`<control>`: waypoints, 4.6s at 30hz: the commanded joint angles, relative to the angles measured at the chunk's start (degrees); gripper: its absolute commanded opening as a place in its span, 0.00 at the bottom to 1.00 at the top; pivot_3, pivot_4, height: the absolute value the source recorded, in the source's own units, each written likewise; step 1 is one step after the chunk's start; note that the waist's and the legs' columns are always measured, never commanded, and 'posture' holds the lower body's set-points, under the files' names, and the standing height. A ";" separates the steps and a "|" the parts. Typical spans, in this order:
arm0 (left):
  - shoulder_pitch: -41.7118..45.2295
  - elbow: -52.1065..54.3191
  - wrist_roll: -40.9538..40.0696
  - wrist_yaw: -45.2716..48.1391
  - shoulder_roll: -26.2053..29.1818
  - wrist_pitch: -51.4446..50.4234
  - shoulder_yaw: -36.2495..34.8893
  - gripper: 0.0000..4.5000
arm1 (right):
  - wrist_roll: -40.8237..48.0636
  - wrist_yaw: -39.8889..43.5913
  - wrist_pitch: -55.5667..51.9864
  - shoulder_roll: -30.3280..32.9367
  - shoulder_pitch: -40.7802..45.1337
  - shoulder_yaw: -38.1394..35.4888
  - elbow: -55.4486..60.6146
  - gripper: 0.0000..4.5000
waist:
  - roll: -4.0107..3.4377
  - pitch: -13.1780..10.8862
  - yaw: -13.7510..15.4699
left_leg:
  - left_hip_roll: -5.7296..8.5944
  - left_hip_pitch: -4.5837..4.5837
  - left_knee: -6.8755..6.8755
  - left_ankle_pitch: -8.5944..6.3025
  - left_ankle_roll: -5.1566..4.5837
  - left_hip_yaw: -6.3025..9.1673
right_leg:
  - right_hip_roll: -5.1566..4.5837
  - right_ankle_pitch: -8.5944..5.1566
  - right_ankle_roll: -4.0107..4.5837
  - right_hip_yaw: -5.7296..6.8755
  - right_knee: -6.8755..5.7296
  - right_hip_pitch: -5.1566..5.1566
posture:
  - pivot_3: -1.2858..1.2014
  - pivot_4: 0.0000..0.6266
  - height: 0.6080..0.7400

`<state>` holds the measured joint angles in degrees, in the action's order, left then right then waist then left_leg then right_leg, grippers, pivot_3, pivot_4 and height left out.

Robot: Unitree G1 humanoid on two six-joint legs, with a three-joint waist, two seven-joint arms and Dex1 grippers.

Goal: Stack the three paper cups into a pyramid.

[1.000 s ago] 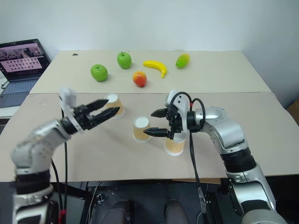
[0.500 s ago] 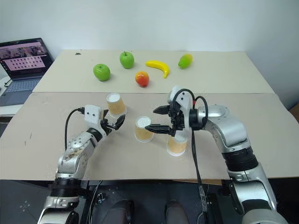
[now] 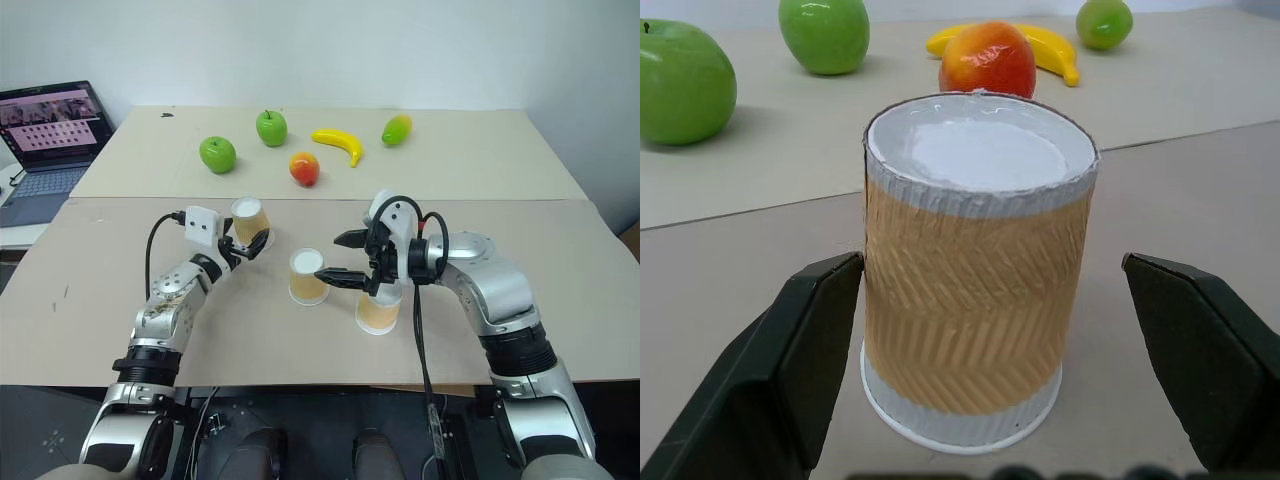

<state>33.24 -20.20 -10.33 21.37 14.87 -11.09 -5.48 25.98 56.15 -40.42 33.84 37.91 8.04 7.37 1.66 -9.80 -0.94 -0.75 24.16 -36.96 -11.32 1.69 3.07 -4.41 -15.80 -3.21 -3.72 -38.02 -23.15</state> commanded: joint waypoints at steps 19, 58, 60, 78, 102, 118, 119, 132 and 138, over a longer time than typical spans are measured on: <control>9.86 -11.37 2.68 2.67 1.80 7.05 0.49 0.99 | 1.14 -0.89 -0.32 0.97 -0.11 -2.59 2.51 1.00 | 0.00 0.00 -0.02 | 0.01 0.01 0.00 0.00 0.00 0.00 | 0.00 0.00 0.00 0.00 0.02 0.00 | 0.52 0.24 0.94; -2.62 3.48 -13.28 44.74 20.99 -3.92 1.64 0.50 | 1.10 -5.62 -0.81 -0.92 -4.33 -3.44 3.58 1.00 | -0.02 0.00 -1.06 | -0.04 -0.04 0.07 0.00 0.00 0.01 | 0.02 -0.01 -0.01 0.04 0.01 0.04 | 0.52 0.24 0.94; -0.92 1.24 -11.58 45.92 19.49 -1.17 3.58 0.50 | 1.16 -6.05 -0.95 -0.91 -4.74 -3.74 3.99 1.00 | -0.02 0.00 -1.20 | -0.04 -0.02 0.06 0.00 0.00 0.00 | 0.02 -0.01 0.00 0.04 0.00 0.02 | 0.52 0.24 0.94; 5.17 -9.10 -6.41 51.18 15.58 5.42 8.03 0.50 | 1.27 -8.24 -1.96 0.35 -6.57 -6.33 6.29 1.00 | -0.02 0.00 -1.49 | -0.04 -0.03 0.04 0.00 0.00 0.02 | 0.04 -0.01 -0.01 0.03 -0.03 0.02 | 0.52 0.24 0.94; 3.92 14.37 -17.29 57.23 28.01 -19.44 4.68 0.98 | 0.99 -7.47 -1.53 0.81 -6.10 -6.48 4.71 1.00 | -0.02 -0.01 -1.65 | -0.07 0.00 0.03 0.00 -0.01 0.03 | 0.07 -0.01 -0.01 0.02 -0.04 -0.01 | 0.52 0.24 0.94; 3.02 25.00 -23.79 56.32 34.41 -28.55 2.11 0.98 | 11.04 2.31 -5.82 19.38 -20.46 -24.62 12.99 1.00 | -0.03 -0.02 -1.33 | -0.08 0.03 0.04 -0.02 -0.05 0.00 | 0.06 -0.02 -0.03 0.02 0.03 0.02 | 0.52 0.24 0.94; 2.74 25.62 -24.08 56.17 34.53 -28.84 1.95 0.98 | 10.18 3.29 -4.94 20.63 -23.42 -23.87 13.92 1.00 | -0.03 -0.02 -1.32 | -0.08 0.03 0.03 -0.03 -0.05 -0.01 | 0.06 -0.02 -0.03 0.02 0.04 0.03 | 0.52 0.24 0.94; 1.58 28.91 -26.72 54.48 35.95 -30.58 1.23 0.98 | 4.73 -1.25 -1.12 14.51 -20.47 -11.30 12.34 1.00 | -0.04 -0.02 -1.56 | -0.10 -0.09 0.05 -0.03 -0.06 -0.10 | 0.09 -0.04 -0.05 -0.10 0.02 0.08 | 0.52 0.24 0.94; 1.89 30.65 -28.07 53.17 36.00 -31.43 0.49 0.98 | 3.68 -1.24 -0.33 13.54 -18.75 -9.83 10.78 1.00 | -0.04 -0.02 -1.17 | -0.09 -0.01 -0.02 -0.03 -0.06 -0.07 | 0.07 -0.04 -0.05 -0.05 0.02 0.04 | 0.52 0.24 0.94</control>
<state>34.50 8.48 -36.89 74.99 50.07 -42.29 -3.12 29.97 54.90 -42.32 47.55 17.76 -0.93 17.95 1.63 -9.82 -2.11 -0.83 24.14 -36.97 -11.34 1.63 2.99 -4.35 -15.84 -3.25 -3.77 -38.01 -23.10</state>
